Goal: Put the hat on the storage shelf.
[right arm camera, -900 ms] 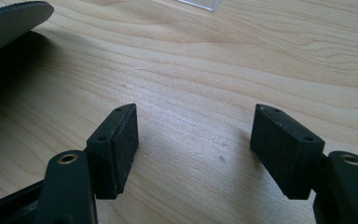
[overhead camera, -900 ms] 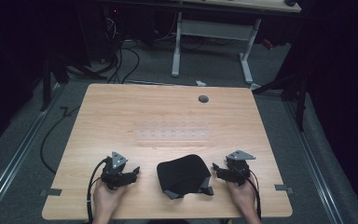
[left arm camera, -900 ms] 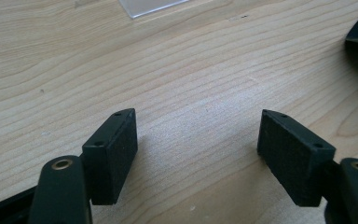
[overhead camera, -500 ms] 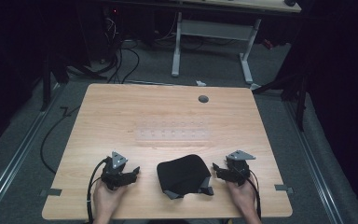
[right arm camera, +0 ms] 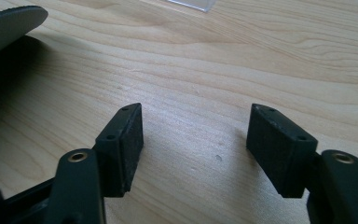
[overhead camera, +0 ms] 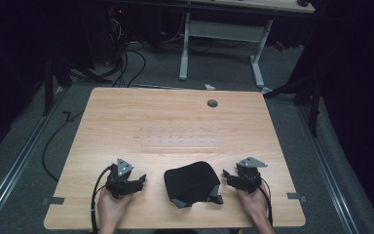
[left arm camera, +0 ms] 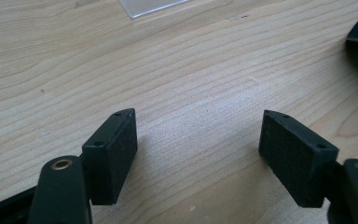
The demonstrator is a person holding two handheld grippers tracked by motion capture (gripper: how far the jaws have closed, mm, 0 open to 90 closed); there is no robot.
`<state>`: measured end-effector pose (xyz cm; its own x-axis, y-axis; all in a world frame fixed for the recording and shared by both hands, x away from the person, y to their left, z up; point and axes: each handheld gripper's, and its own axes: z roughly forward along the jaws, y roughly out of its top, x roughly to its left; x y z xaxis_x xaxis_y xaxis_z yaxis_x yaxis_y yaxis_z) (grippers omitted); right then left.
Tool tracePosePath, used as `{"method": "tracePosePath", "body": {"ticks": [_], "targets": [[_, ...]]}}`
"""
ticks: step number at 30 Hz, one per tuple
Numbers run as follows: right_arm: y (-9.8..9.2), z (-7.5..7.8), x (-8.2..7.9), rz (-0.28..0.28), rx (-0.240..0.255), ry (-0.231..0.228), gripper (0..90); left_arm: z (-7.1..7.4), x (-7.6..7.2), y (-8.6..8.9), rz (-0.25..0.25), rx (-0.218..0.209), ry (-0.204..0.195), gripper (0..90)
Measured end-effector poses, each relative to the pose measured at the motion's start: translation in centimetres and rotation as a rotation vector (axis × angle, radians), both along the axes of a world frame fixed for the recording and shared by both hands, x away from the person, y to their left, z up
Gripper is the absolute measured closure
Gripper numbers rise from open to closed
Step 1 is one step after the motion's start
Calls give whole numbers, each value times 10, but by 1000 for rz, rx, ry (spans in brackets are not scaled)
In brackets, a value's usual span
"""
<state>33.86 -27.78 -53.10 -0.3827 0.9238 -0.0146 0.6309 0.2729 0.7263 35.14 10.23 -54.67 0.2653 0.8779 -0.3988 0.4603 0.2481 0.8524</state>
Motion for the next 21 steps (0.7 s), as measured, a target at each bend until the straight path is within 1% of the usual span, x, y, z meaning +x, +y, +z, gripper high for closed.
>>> {"method": "tracePosePath", "body": {"ticks": [1, 4, 5, 9, 11, 16, 18, 21], "targets": [[-1, 0, -1, -4, 1, -3, 401, 0, 0, 0, 0, -1, 0, 282], [-2, 0, -2, -8, 7, -3, 417, 0, 0, 0, 0, 0, 0, 282], [-3, 1, -2, -15, 13, -2, 436, 0, 0, 0, 0, 0, 0, 282], [-4, 1, -3, -21, 19, 4, 449, 0, 0, 0, 0, 1, 0, 282], [-5, 2, -4, -21, 13, 5, 458, 0, 0, 0, 0, 0, 0, 282], [-7, 6, -9, -14, 31, -9, 472, 0, 0, 0, 1, 0, 0, 282], [-8, 7, -12, -14, 46, -8, 471, 0, 0, 0, 1, 0, 0, 281], [-10, 7, -13, -11, 55, -13, 471, 0, 0, 0, 1, 1, 1, 281]]}}
